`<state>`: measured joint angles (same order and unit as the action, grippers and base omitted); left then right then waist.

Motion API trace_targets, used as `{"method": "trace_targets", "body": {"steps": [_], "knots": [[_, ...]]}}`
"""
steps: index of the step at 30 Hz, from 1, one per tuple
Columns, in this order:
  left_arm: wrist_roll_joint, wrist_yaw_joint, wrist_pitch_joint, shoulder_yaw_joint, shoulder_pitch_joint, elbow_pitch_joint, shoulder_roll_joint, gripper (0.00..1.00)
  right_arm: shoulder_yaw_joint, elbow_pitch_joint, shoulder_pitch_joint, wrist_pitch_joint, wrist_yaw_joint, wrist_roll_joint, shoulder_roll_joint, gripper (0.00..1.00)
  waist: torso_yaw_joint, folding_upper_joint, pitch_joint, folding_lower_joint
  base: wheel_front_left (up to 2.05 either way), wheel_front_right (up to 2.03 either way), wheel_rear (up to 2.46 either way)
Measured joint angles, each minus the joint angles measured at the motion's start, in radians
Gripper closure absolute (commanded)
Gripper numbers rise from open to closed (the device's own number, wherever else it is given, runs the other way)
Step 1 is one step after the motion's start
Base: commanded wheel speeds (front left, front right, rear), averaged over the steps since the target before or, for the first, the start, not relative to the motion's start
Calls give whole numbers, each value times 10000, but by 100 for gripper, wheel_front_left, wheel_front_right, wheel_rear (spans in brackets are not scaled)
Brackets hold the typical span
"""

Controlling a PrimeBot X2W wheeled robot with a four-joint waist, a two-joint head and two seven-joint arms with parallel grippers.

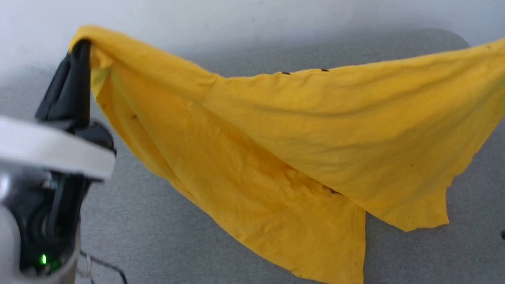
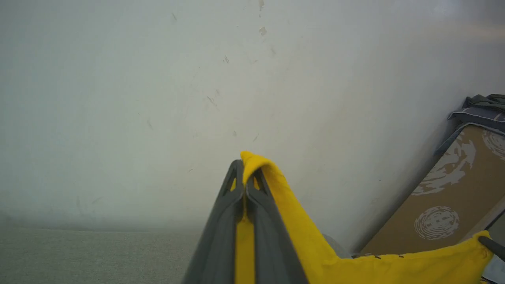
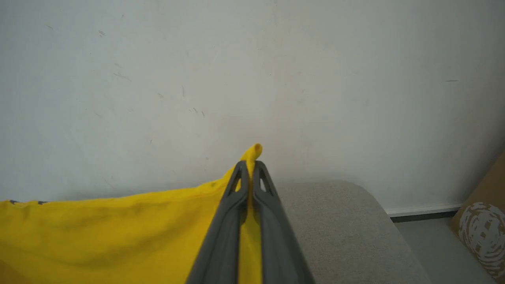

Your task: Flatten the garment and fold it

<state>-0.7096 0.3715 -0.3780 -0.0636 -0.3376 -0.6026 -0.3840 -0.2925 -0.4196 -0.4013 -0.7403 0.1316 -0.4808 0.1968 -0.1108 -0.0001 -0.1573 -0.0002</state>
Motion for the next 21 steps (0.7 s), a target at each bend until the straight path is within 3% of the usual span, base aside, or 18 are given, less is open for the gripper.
{"method": "trace_targets", "body": {"steps": [5,10,15,21], "knots": [[-414,182,-918,-132,-2083,1306,-2,100,548,1080,-1560,-226,0,-71,370,100,-21,0,-402,2,0,0,0],[-31,213,-1081,-380,-5385,3741,-140,100,1436,2813,-4320,167,-2,744,940,100,68,0,-1064,4,0,0,0],[658,-29,-533,-788,-8543,6100,-52,100,2146,5005,-7205,1269,0,1680,1151,100,162,0,-1831,5,0,0,0],[1342,-453,995,-907,-11308,7775,111,100,2658,7177,-9829,2711,0,2769,1020,100,241,0,-2750,5,0,0,0]]}}
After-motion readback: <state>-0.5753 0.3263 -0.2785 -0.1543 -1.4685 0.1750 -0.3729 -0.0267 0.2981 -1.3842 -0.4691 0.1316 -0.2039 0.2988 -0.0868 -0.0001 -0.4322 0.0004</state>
